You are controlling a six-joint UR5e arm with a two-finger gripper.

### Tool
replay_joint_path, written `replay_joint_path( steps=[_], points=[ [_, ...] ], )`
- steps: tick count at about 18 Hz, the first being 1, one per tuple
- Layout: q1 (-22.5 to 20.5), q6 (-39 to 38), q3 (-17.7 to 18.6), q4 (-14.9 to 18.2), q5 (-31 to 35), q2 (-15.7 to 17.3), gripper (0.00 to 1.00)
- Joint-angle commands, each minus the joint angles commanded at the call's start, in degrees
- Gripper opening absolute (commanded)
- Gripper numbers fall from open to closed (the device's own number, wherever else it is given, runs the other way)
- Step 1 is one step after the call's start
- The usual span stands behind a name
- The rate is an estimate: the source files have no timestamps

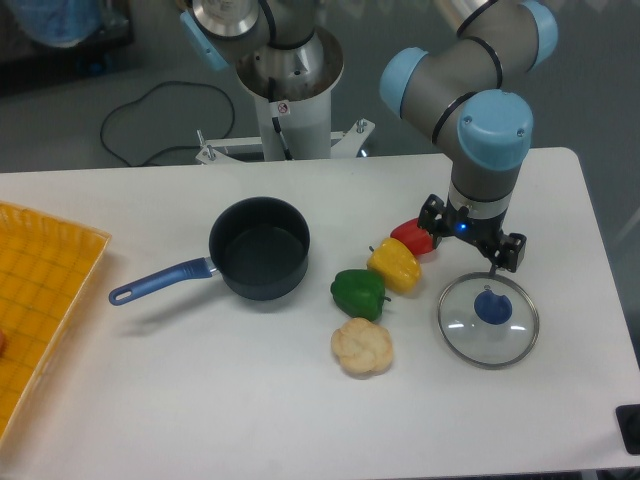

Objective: Pick up the bread
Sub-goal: 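Move the gripper from above the glass lid toward the bread roll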

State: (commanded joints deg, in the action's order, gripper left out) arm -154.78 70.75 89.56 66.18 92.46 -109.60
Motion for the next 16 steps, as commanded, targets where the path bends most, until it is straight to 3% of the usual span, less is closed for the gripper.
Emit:
replay_joint_path(
  steps=[10,13,14,16],
  points=[
    [0.26,-0.09,-0.35,-0.61,-0.79,0.26,1.0],
    [2.8,-1.66,-0.44,-0.79,-0.35,0.18,1.0],
    [3.6,-5.85,-0.53,-1.4,-0.53,-0.26,1.0],
    [5.44,-21.72,-0.79,-4.9,-0.88,-1.92,1.0]
  ],
)
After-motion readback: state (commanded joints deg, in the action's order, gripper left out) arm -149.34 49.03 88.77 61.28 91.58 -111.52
